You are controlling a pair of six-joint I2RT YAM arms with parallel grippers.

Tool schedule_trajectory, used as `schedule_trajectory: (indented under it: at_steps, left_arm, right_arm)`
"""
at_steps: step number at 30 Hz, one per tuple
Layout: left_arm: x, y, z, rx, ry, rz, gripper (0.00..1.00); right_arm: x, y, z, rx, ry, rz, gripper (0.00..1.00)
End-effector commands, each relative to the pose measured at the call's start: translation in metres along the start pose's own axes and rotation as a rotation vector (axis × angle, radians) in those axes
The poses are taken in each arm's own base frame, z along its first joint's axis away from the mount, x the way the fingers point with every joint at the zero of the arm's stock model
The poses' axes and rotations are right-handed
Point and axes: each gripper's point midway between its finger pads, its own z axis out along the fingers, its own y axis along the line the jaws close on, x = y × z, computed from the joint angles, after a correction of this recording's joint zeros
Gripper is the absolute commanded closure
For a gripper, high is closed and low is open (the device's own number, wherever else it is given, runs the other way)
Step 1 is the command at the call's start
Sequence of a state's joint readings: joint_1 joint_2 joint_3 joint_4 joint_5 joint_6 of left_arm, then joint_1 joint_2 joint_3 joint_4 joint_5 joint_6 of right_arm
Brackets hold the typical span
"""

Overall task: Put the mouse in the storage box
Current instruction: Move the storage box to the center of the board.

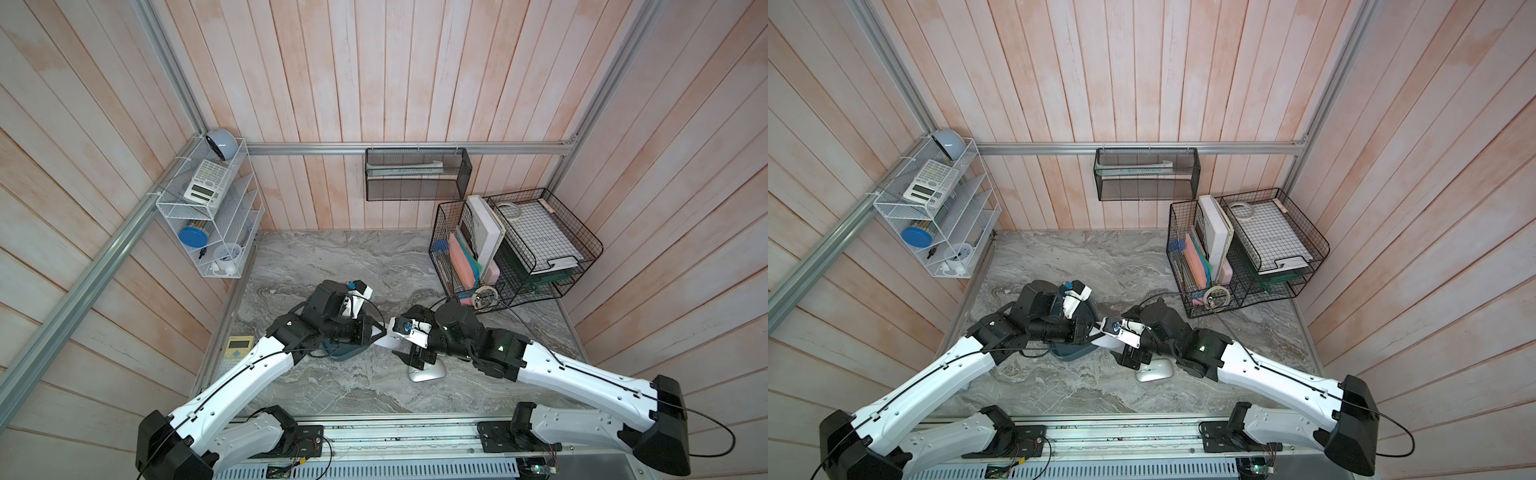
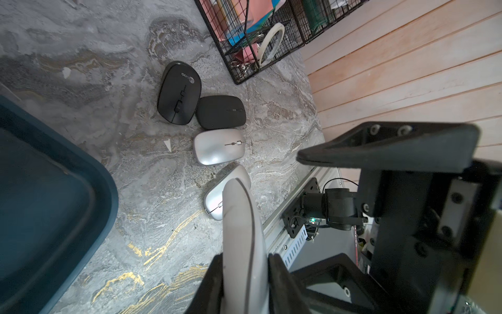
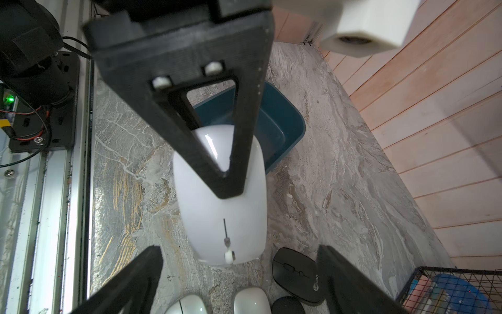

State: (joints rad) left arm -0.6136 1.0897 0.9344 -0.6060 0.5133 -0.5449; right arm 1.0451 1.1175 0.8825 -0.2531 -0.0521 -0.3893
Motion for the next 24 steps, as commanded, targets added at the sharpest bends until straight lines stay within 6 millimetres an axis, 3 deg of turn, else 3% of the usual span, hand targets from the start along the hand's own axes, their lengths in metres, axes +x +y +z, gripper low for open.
schedule_trajectory:
  at_steps: [1,9,15,19,24]
  left_arm:
    - [-0.007,0.016,-0.011,-0.064,-0.058,-0.013,1.00]
    - [-0.031,0.088,-0.045,-0.197,-0.242,-0.258,1.00]
    - [-0.040,0.125,-0.055,-0.298,-0.333,-0.356,1.00]
    - [-0.039,0.146,-0.056,-0.389,-0.347,-0.385,1.00]
    - [-0.023,0.167,-0.043,-0.450,-0.281,-0.433,1.00]
  right_arm:
    - [-0.002,-0.001,-0.003,0.017,-0.018,0.004,0.04]
    - [0.002,-0.001,-0.007,0.030,-0.030,0.001,0.04]
    - [0.003,-0.001,-0.009,0.034,-0.032,0.000,0.04]
    - [0.004,-0.001,-0.009,0.035,-0.031,-0.003,0.04]
    - [0.005,-0.001,-0.009,0.040,-0.032,-0.007,0.04]
